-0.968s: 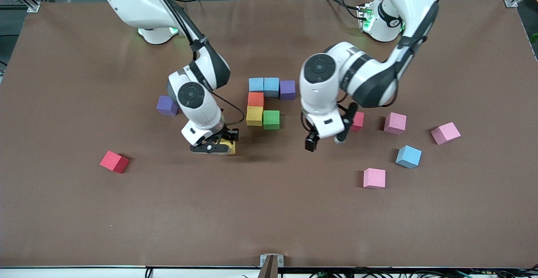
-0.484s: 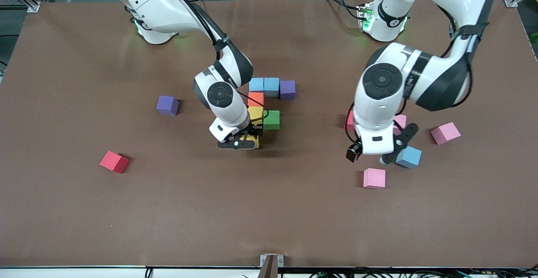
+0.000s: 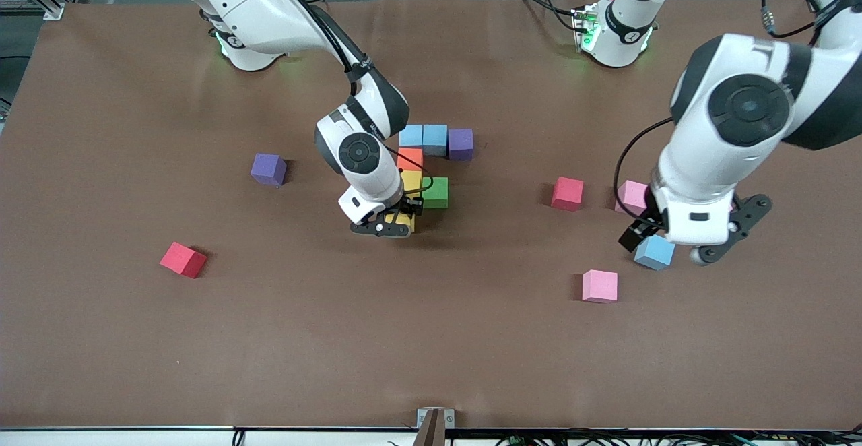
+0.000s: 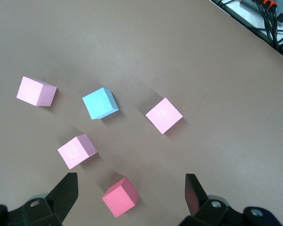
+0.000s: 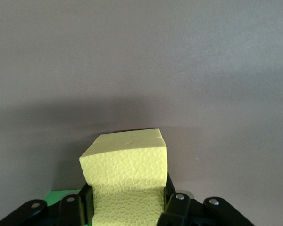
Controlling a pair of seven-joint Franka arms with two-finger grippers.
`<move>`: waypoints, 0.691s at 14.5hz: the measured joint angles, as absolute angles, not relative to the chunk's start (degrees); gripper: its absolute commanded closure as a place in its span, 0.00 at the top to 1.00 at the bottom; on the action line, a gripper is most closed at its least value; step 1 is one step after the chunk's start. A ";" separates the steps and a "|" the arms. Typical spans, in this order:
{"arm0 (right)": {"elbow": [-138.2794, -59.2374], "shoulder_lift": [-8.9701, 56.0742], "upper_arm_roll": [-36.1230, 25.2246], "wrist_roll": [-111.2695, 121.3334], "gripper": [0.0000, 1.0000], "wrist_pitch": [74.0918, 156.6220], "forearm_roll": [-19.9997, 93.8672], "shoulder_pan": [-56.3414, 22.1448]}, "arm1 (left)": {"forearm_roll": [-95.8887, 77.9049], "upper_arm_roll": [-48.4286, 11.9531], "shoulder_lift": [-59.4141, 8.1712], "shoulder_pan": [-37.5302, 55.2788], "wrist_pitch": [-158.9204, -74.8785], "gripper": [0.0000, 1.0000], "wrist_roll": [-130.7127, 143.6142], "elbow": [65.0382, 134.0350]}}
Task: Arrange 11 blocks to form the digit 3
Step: 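Grasp the pink block with the left gripper while the right gripper holds yellow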
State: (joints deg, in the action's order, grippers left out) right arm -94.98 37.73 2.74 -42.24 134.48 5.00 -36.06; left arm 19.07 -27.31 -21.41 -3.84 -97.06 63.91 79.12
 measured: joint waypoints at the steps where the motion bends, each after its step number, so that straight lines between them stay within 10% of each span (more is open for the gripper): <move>1: -94.99 37.78 2.74 -42.90 0.01 134.48 5.00 -36.32 | 18.69 -27.33 -20.88 -4.34 -96.84 1.00 63.11 79.13; 10: -95.83 37.95 2.70 -45.12 0.01 134.42 4.99 -37.79 | 17.51 -27.03 -20.85 -10.77 -96.67 1.00 41.70 79.35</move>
